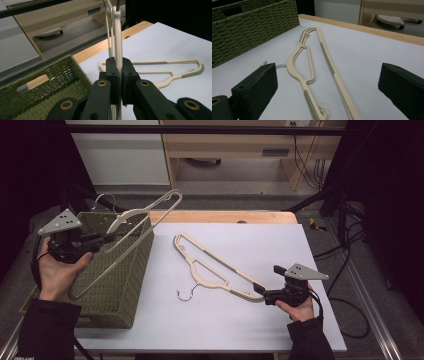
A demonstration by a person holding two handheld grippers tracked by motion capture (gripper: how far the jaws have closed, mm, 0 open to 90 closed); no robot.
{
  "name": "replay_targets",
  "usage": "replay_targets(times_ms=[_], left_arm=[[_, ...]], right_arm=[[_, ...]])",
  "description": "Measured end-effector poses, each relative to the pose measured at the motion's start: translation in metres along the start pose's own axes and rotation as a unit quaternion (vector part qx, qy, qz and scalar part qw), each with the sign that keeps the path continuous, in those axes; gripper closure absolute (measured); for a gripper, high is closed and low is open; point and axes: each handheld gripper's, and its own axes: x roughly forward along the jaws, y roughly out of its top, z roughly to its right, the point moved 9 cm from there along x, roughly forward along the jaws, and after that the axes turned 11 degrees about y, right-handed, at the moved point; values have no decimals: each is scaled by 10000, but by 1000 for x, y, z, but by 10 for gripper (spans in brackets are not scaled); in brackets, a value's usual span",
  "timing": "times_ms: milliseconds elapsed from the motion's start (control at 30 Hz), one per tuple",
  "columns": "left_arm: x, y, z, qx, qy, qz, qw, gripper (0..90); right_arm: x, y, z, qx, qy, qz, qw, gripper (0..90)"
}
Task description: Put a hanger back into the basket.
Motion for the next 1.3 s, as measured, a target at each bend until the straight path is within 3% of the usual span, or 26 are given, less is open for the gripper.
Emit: replay_targets(times_ms=[267,600,967,1300], left_arm=[[-3,-24,-34,-26,208,-196,9996,863],[-3,-56,-67,-312,347,-411,9981,863],[-4,-78,-84,-413,417,-616,9964,863],[5,-97,-77,-631,384,-736,9945,863]], right_arm=[[3,-2,0,5,4,-48,10000,35],[4,-3,0,6,6,-91,10000,36],[5,-4,0,-7,4,-112,9999,37],[6,-5,0,-6,6,-136,9999,38]])
